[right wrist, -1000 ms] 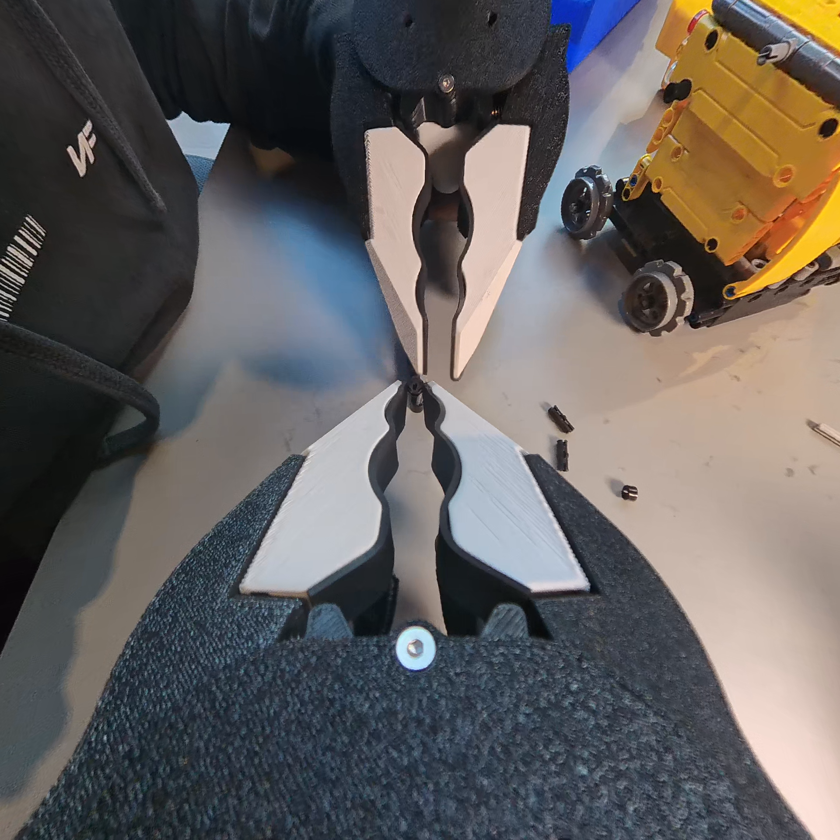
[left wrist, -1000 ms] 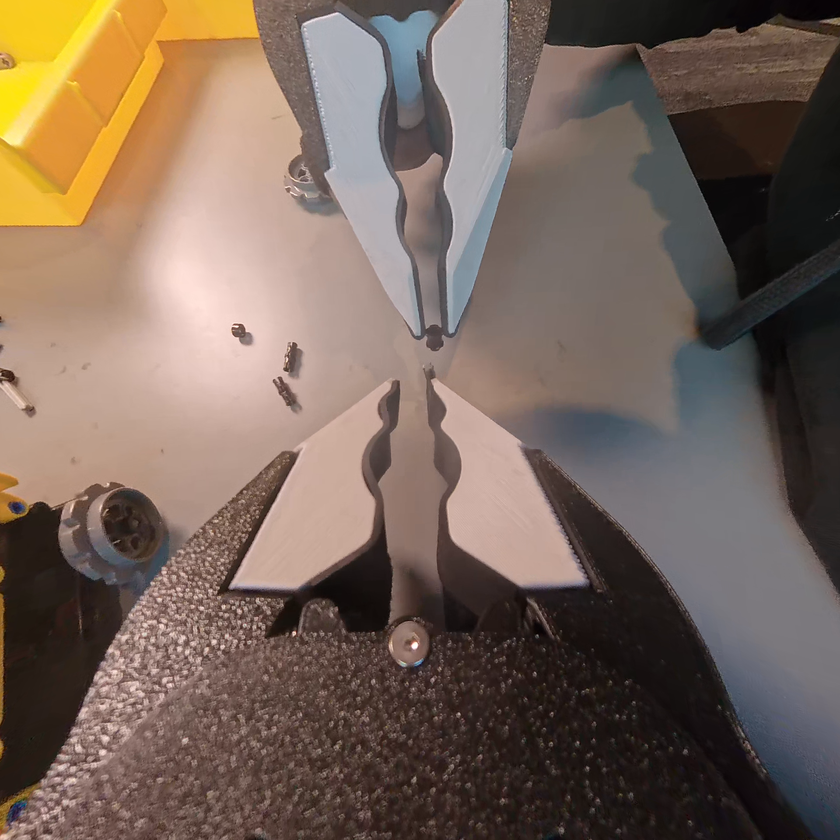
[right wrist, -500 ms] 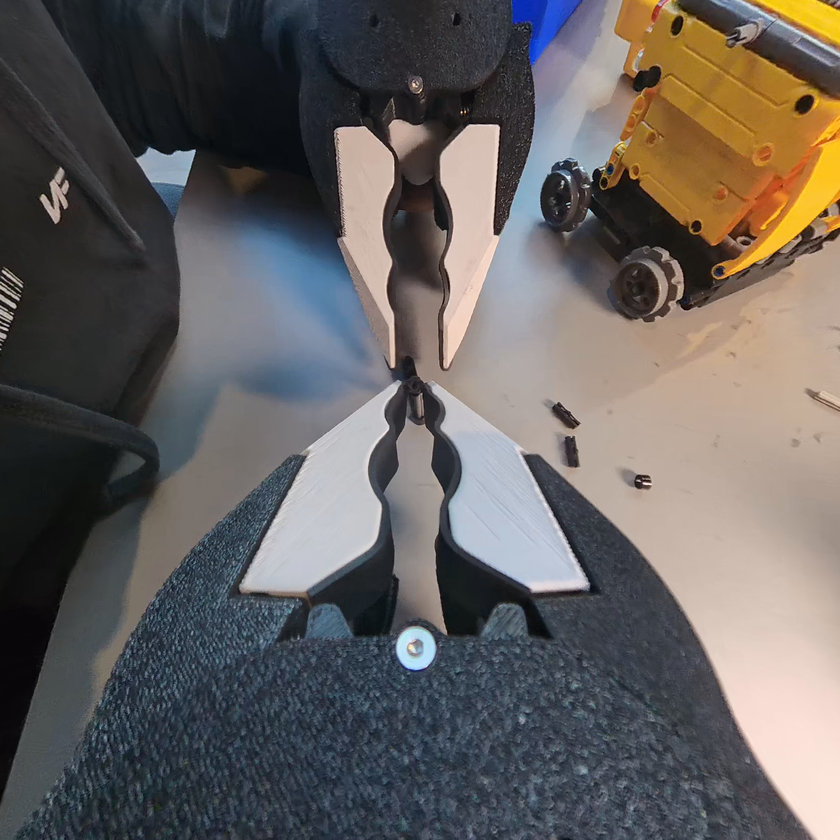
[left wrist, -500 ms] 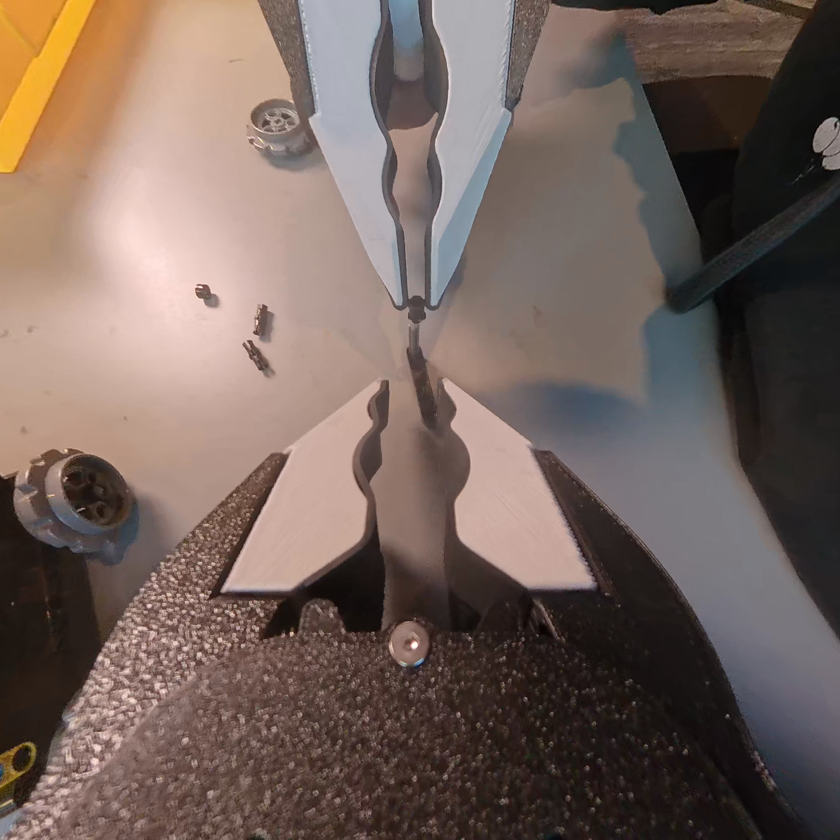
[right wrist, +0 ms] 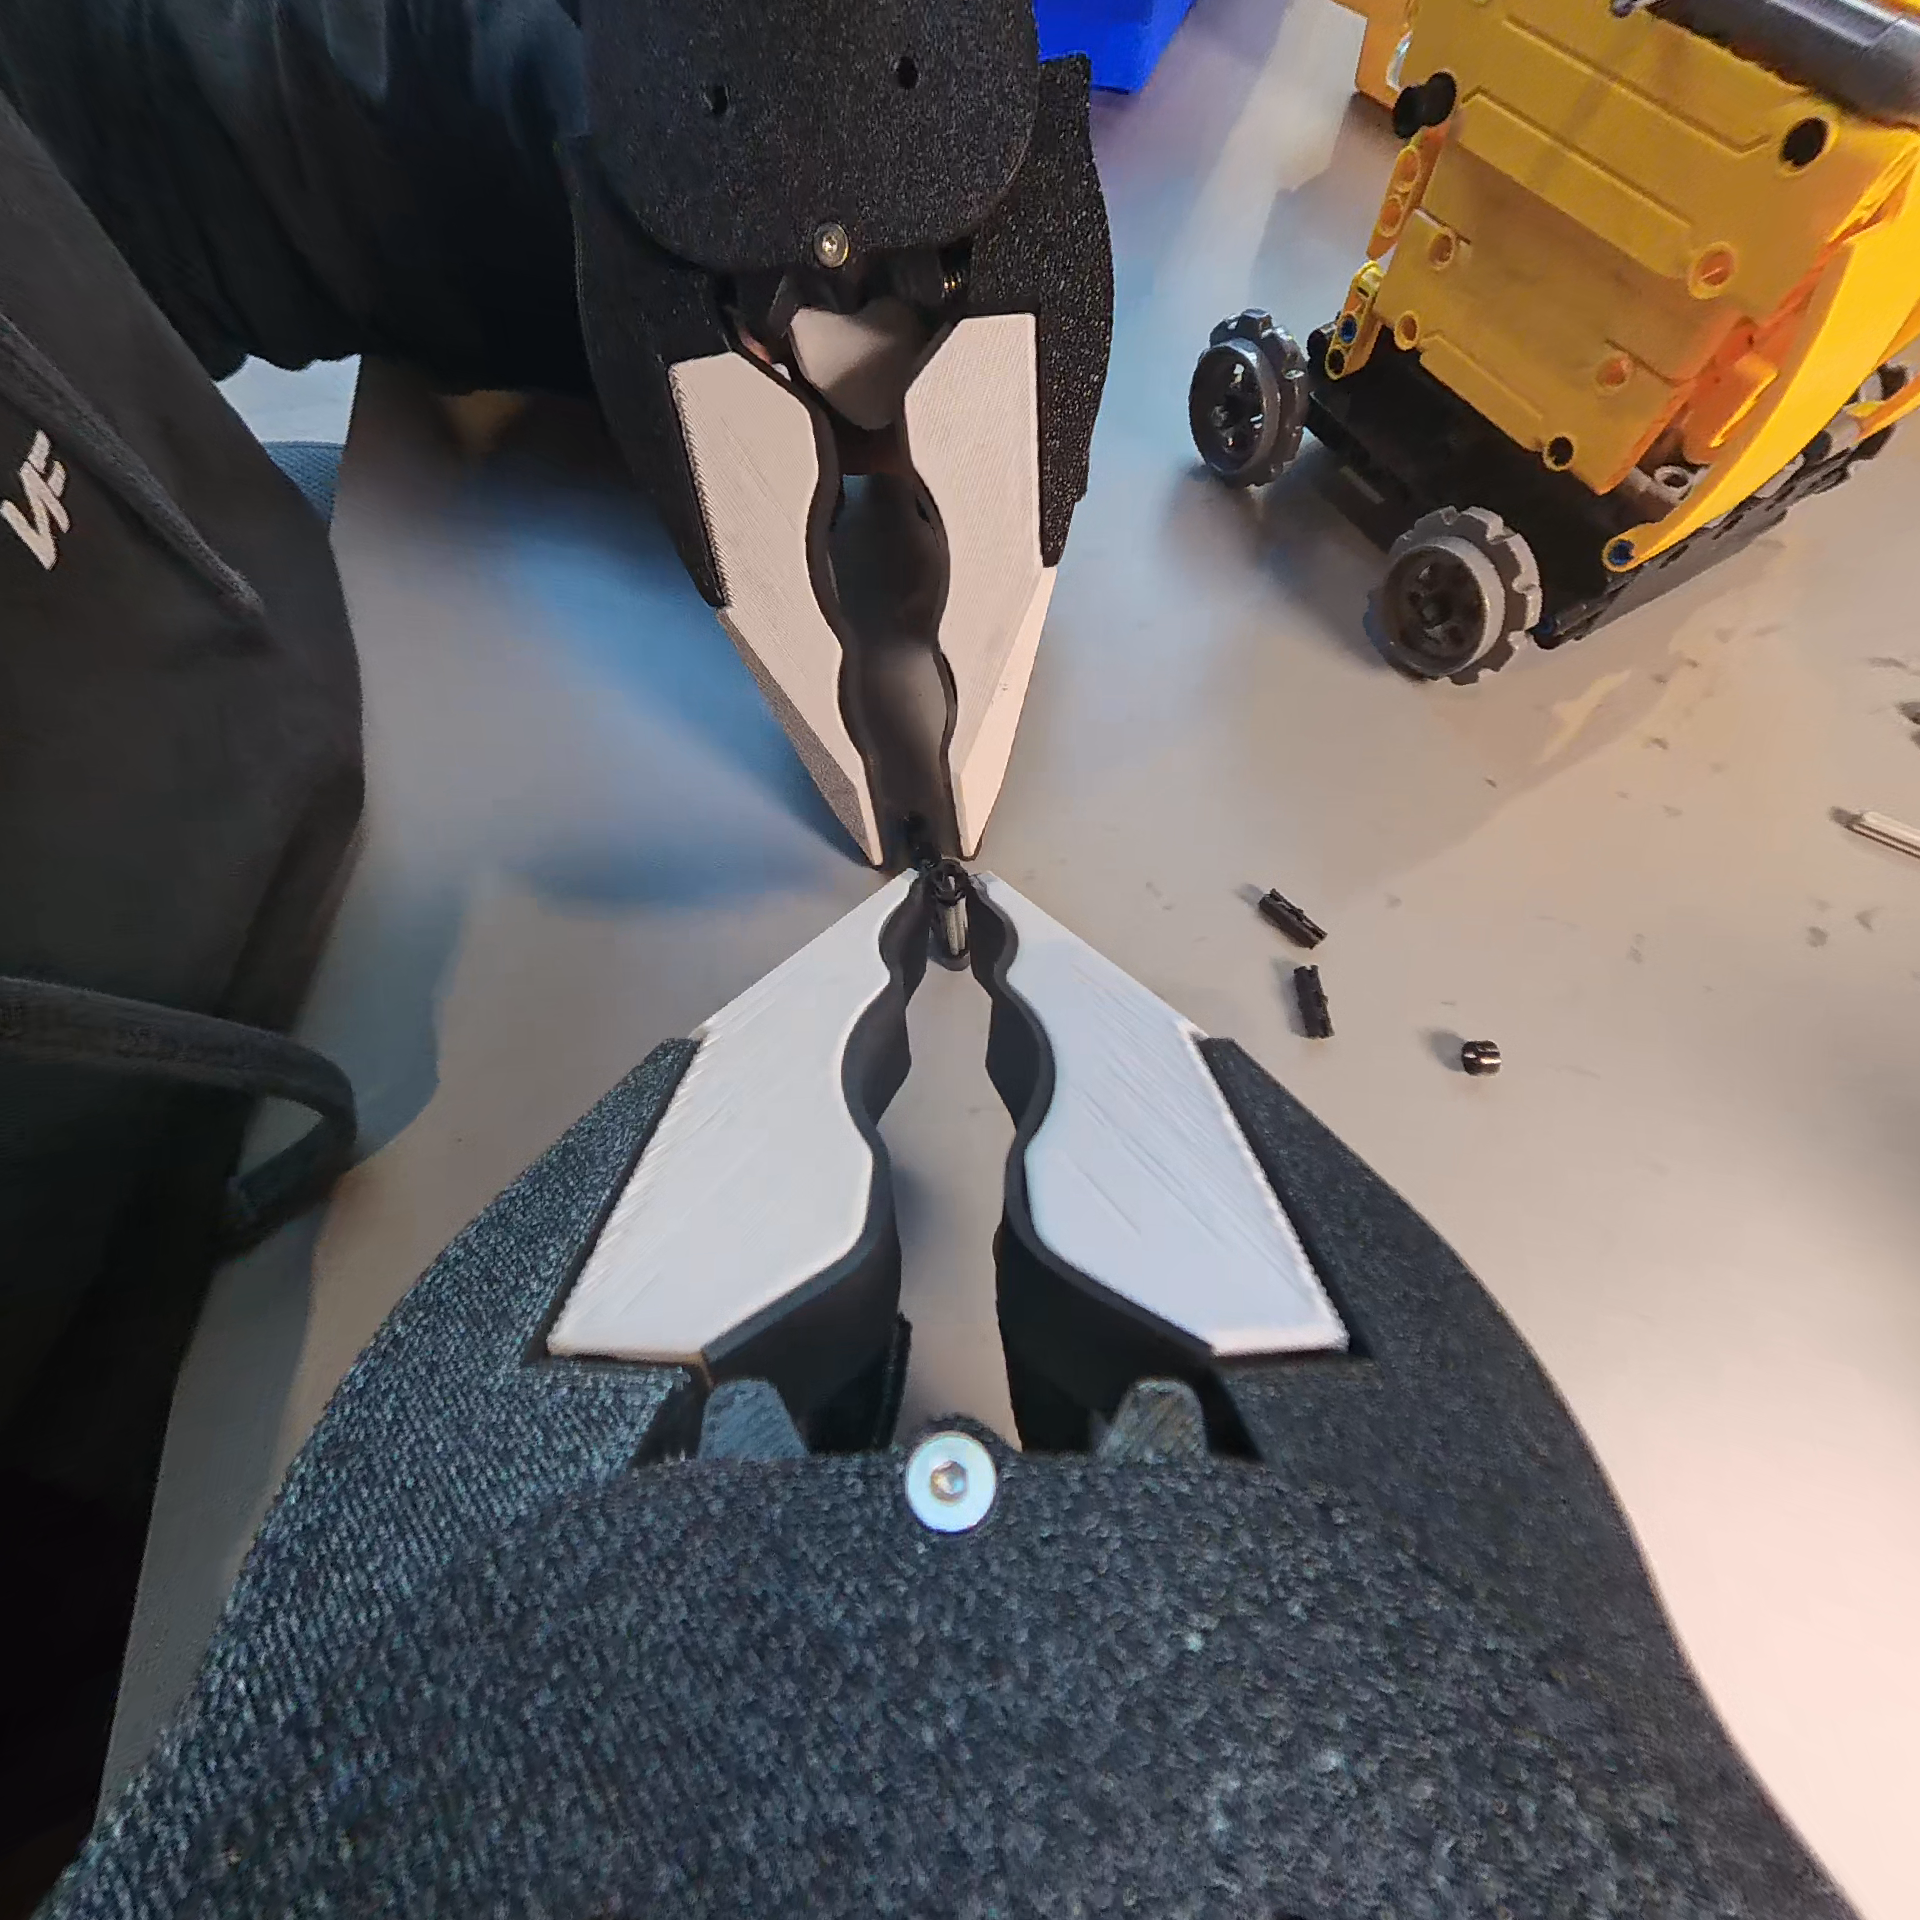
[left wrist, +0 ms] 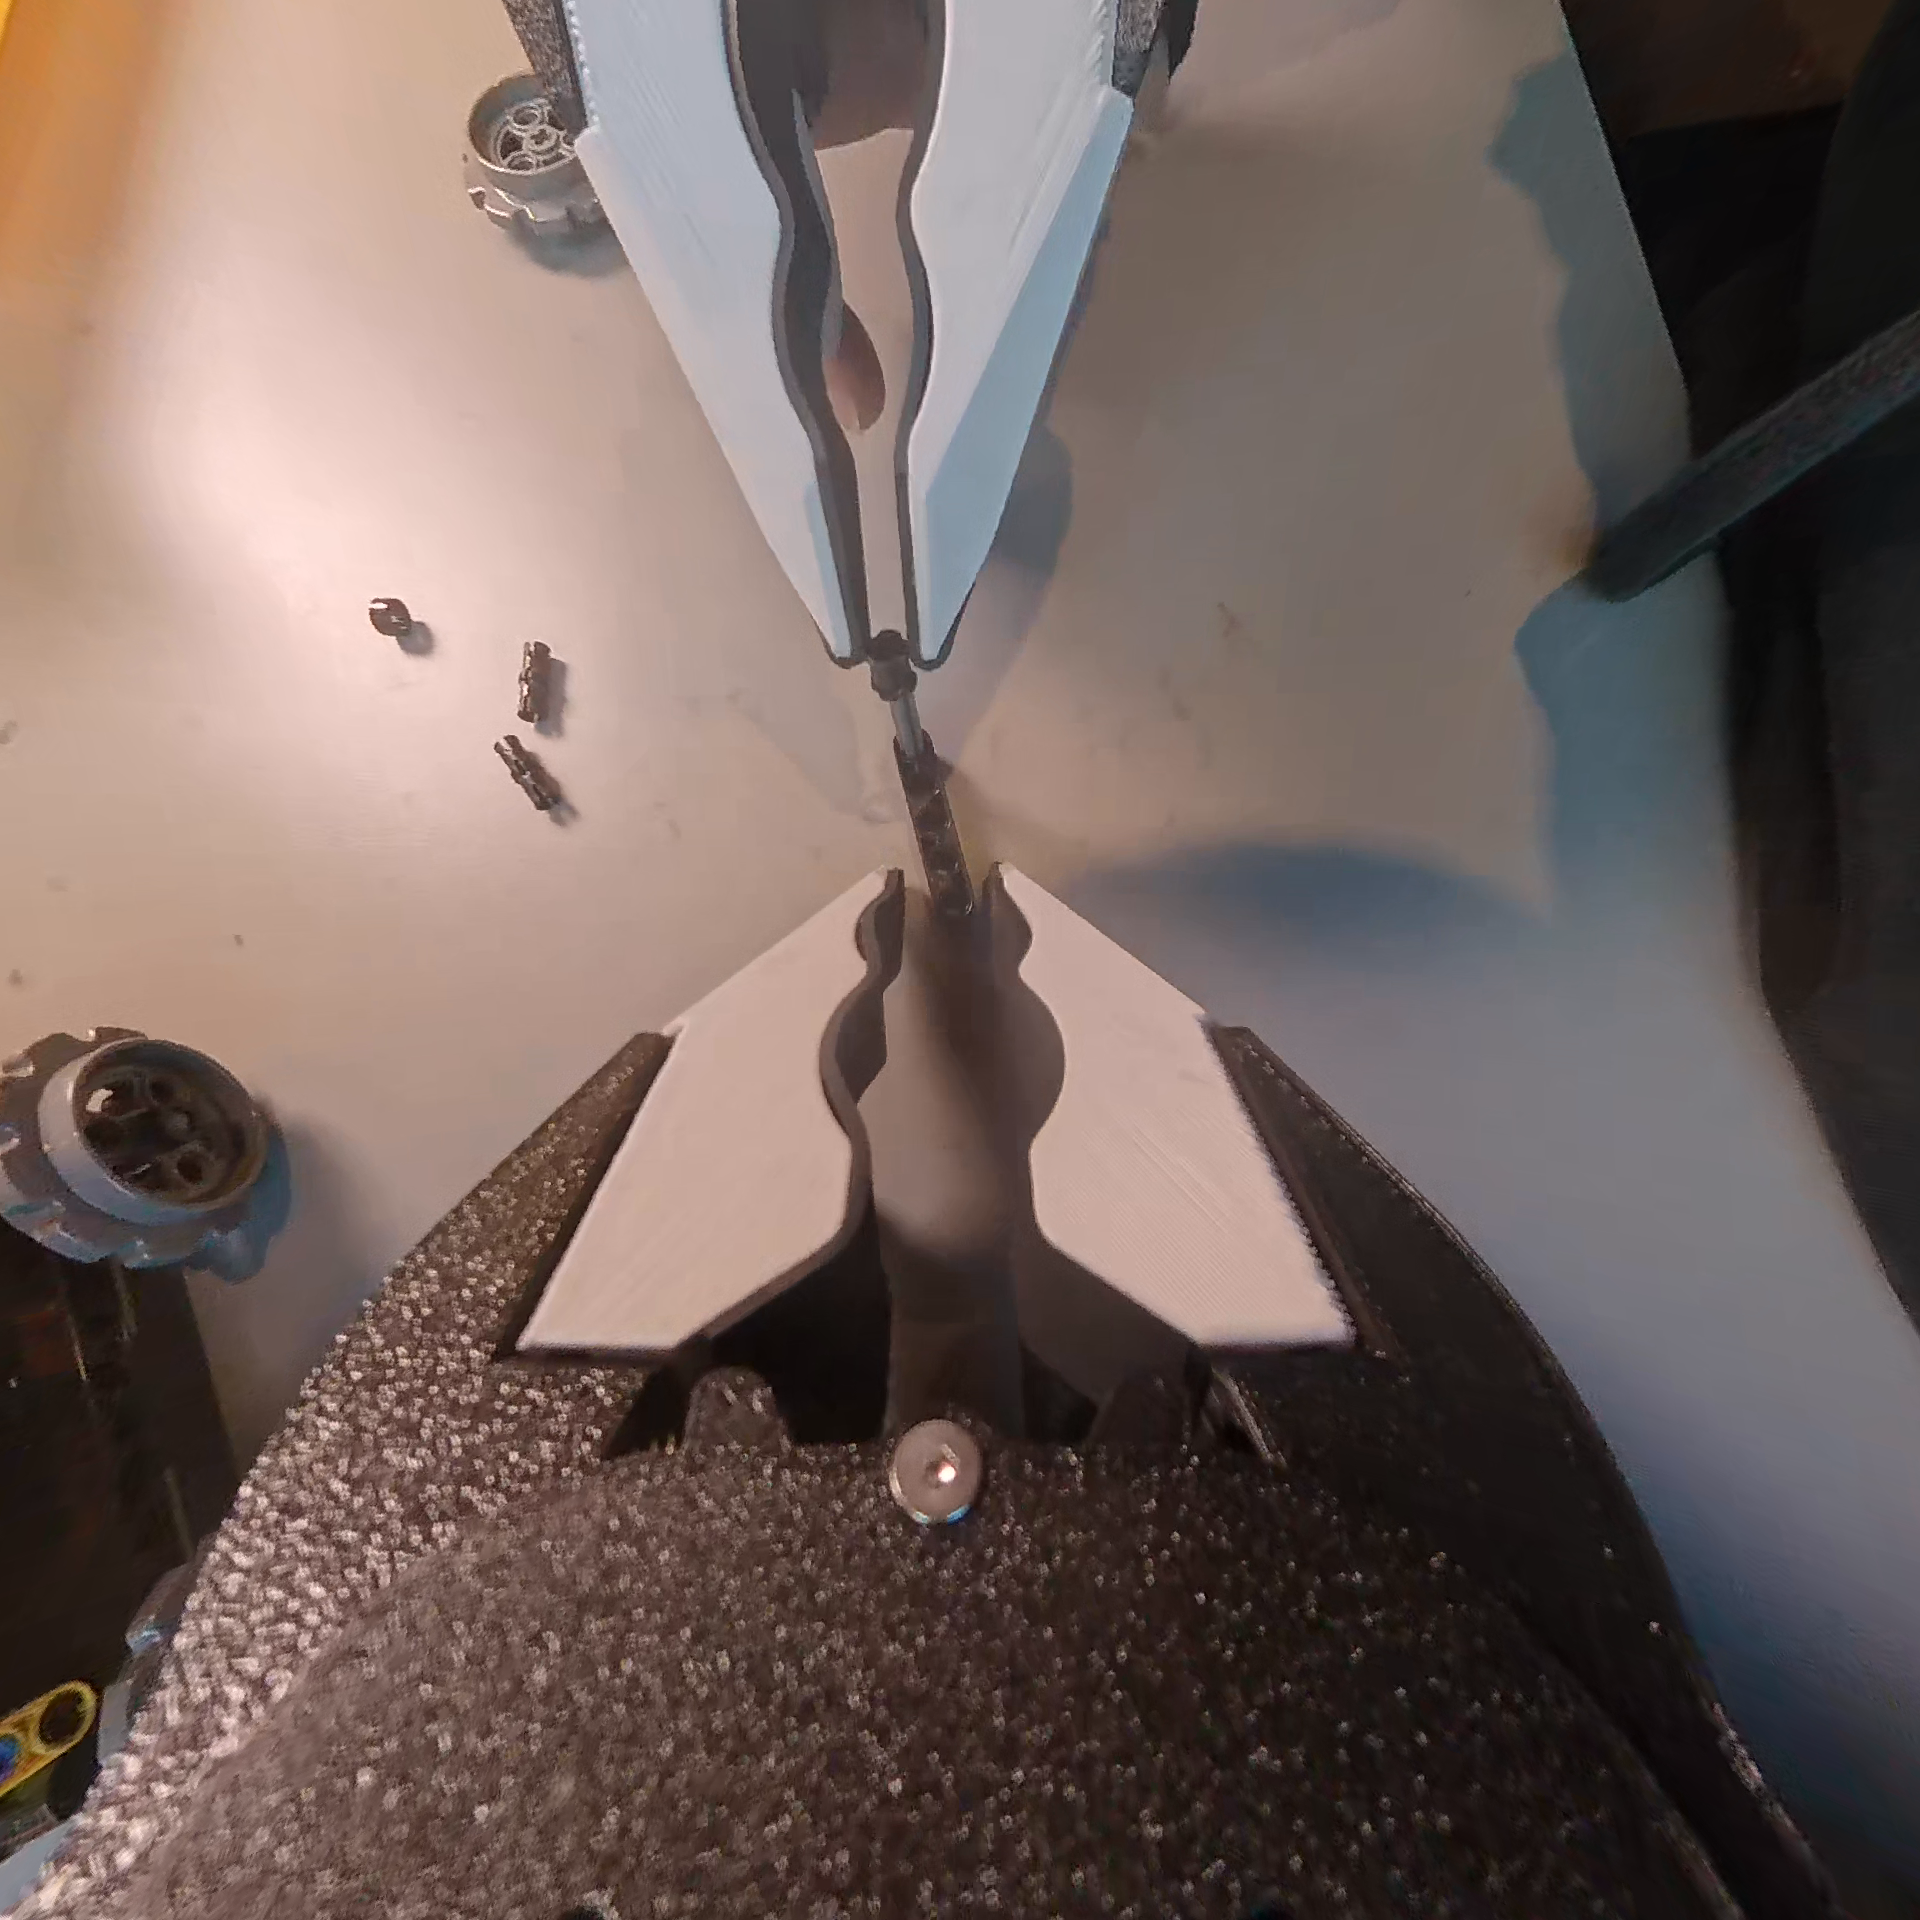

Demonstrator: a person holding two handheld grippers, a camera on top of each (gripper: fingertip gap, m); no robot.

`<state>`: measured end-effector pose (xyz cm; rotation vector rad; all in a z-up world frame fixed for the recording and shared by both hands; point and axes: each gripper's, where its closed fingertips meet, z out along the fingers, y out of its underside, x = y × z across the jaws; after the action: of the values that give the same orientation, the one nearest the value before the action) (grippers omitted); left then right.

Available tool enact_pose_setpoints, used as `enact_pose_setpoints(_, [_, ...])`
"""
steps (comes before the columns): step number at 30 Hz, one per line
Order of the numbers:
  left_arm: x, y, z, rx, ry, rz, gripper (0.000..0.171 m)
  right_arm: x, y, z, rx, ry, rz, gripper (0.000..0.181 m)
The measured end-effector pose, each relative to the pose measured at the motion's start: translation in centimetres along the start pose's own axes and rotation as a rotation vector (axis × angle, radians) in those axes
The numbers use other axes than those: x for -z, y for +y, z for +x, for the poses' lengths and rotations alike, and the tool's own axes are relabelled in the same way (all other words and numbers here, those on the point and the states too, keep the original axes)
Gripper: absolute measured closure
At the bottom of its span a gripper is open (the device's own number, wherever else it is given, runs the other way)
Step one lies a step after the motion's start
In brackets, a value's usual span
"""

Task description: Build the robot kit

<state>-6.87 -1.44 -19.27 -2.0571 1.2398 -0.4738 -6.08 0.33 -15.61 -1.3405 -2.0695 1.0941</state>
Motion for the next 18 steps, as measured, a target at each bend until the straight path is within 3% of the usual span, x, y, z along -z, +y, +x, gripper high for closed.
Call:
enact_pose_setpoints(4, [-0.05, -0.02, 0.00, -0.012, -0.012, -0.007, 0.165, 0.03, 0.13, -0.06, 0.007, 0.010, -0.004, 0.175])
enact_pose_setpoints(18, [-0.08, -0.06, 0.02, 0.014, -0.027, -0.020, 0.166, 0.47, 0.00, -0.46, 0.013, 0.047, -0.011, 0.175])
